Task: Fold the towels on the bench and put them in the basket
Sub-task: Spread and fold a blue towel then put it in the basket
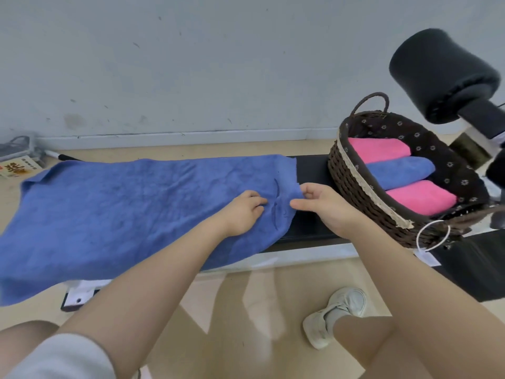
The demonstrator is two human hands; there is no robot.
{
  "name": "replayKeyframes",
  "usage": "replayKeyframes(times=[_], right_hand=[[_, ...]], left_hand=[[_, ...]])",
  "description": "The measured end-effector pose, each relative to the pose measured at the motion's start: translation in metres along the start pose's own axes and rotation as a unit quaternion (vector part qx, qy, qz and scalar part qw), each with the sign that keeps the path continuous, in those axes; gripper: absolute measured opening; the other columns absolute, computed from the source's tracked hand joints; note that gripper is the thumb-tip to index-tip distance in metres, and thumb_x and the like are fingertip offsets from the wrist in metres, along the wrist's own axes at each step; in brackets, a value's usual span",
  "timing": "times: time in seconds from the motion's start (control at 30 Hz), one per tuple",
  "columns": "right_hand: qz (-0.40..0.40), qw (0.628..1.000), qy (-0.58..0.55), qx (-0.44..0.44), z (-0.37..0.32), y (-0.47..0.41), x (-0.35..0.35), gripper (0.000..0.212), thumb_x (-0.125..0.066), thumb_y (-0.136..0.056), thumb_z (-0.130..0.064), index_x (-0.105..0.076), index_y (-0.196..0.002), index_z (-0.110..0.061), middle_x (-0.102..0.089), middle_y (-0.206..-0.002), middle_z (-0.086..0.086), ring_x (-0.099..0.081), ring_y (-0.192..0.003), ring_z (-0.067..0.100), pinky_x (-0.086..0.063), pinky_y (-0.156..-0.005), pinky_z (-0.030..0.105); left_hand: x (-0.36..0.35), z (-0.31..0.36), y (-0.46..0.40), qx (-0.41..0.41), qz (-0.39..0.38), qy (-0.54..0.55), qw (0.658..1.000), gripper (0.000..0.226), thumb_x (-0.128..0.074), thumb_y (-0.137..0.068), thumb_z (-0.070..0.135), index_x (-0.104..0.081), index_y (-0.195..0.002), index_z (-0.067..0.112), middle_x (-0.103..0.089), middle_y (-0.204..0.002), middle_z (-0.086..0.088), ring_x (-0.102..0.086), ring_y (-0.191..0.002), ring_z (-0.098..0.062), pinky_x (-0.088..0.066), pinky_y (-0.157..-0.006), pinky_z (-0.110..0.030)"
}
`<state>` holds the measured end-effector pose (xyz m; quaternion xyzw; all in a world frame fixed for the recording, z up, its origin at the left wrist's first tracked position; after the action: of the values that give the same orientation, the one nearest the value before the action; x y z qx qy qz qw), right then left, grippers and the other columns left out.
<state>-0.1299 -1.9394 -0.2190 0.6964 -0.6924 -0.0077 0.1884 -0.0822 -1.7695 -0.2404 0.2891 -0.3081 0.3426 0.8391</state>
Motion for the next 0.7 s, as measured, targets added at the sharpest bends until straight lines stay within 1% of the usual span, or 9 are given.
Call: replayKeyframes(times=[0.07, 0.13, 0.17, 0.23, 0.3, 0.4, 0.53, 0.6, 0.7], right_hand=[[-0.006, 0.99, 0.139, 0.013, 0.004, 0.003, 0.0, 0.018, -0.067, -0.08, -0.005, -0.063, -0.097, -0.002, -0.068, -0.097, 0.012, -0.063, -0.09, 0.02, -0.049, -0.089, 0.036], [0.008, 0.944, 0.325, 0.046, 0.007, 0.004, 0.0, 0.014, -0.065, -0.079, -0.011, -0.061, -0.088, -0.002, -0.066, -0.089, 0.013, -0.062, -0.085, 0.029, -0.049, -0.081, 0.043], [0.03, 0.928, 0.367, 0.063, 0.009, 0.003, 0.002, 0.015, -0.064, -0.08, -0.013, -0.058, -0.082, 0.001, -0.064, -0.082, 0.015, -0.058, -0.077, 0.032, -0.048, -0.077, 0.043], [0.065, 0.943, 0.32, 0.07, 0.005, 0.007, 0.008, 0.021, -0.06, -0.084, -0.014, -0.051, -0.079, 0.004, -0.056, -0.071, 0.017, -0.048, -0.064, 0.027, -0.042, -0.071, 0.034], [0.089, 0.975, 0.2, 0.047, -0.004, 0.013, 0.014, 0.019, -0.054, -0.09, -0.013, -0.048, -0.078, 0.001, -0.049, -0.066, 0.011, -0.044, -0.057, 0.015, -0.038, -0.06, 0.029], [0.057, 0.993, 0.042, -0.09, 0.006, 0.022, 0.023, 0.026, -0.049, -0.094, -0.006, -0.04, -0.07, -0.009, -0.041, -0.058, 0.007, -0.034, -0.031, 0.007, -0.042, -0.04, 0.022], [0.0, 0.976, 0.11, -0.186, 0.036, 0.035, 0.031, 0.042, -0.061, -0.09, -0.013, -0.033, -0.058, -0.012, -0.029, -0.05, 0.004, -0.025, -0.03, 0.012, -0.044, -0.042, 0.019], [0.015, 0.963, 0.192, -0.19, 0.045, 0.034, 0.038, 0.048, -0.065, -0.087, -0.017, -0.028, -0.056, -0.015, -0.026, -0.053, 0.004, -0.029, -0.038, 0.016, -0.044, -0.047, 0.022], [0.021, 0.911, 0.369, -0.185, 0.043, 0.039, 0.036, 0.042, -0.068, -0.084, -0.029, -0.036, -0.062, -0.014, -0.038, -0.061, 0.006, -0.043, -0.048, 0.02, -0.038, -0.055, 0.027]], left_hand=[[0.003, -0.001, 0.005, 0.017, -0.003, 0.074, 0.997, 0.036, -0.032, -0.101, 0.018, -0.049, -0.133, 0.016, -0.034, -0.145, 0.006, -0.033, -0.133, -0.011, -0.019, -0.101, -0.014], [0.005, -0.006, 0.009, 0.028, 0.002, 0.129, 0.991, 0.035, -0.032, -0.101, 0.017, -0.052, -0.13, 0.018, -0.037, -0.144, 0.01, -0.032, -0.133, -0.007, -0.02, -0.102, -0.015], [0.005, -0.007, 0.011, 0.028, 0.003, 0.131, 0.991, 0.035, -0.032, -0.101, 0.017, -0.053, -0.13, 0.019, -0.036, -0.145, 0.011, -0.032, -0.133, -0.007, -0.019, -0.103, -0.015], [0.004, -0.005, 0.011, 0.021, 0.004, 0.118, 0.993, 0.036, -0.032, -0.101, 0.017, -0.05, -0.132, 0.019, -0.034, -0.146, 0.011, -0.031, -0.134, -0.007, -0.018, -0.103, -0.014], [0.002, -0.002, 0.013, 0.014, 0.008, 0.109, 0.994, 0.036, -0.033, -0.101, 0.018, -0.048, -0.134, 0.019, -0.032, -0.148, 0.011, -0.029, -0.135, -0.007, -0.017, -0.102, -0.012], [0.0, -0.002, 0.016, 0.004, 0.024, 0.109, 0.994, 0.036, -0.037, -0.1, 0.021, -0.046, -0.136, 0.02, -0.03, -0.15, 0.011, -0.026, -0.137, -0.006, -0.016, -0.107, -0.015], [-0.015, 0.002, 0.016, -0.049, 0.003, -0.075, 0.996, 0.062, -0.045, -0.096, 0.036, -0.017, -0.149, 0.022, -0.002, -0.159, 0.003, -0.002, -0.146, -0.013, 0.002, -0.117, -0.034], [-0.03, 0.005, 0.016, -0.074, -0.016, -0.185, 0.98, 0.075, -0.045, -0.092, 0.049, -0.002, -0.149, 0.027, 0.013, -0.158, 0.004, 0.008, -0.146, -0.017, 0.006, -0.117, -0.039], [-0.048, 0.005, 0.016, -0.097, -0.026, -0.313, 0.944, 0.082, -0.04, -0.089, 0.06, 0.008, -0.148, 0.029, 0.023, -0.155, 0.002, 0.017, -0.144, -0.023, 0.011, -0.116, -0.044]])
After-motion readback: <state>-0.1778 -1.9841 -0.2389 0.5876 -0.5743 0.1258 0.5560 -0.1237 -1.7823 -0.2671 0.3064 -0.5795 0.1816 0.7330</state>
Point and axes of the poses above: each hand's wrist, its own y-axis away from the middle knuckle, its own x-axis out of the back of the hand, z = x × y, the point moved 4 cm from there along -y, towards the middle knuckle
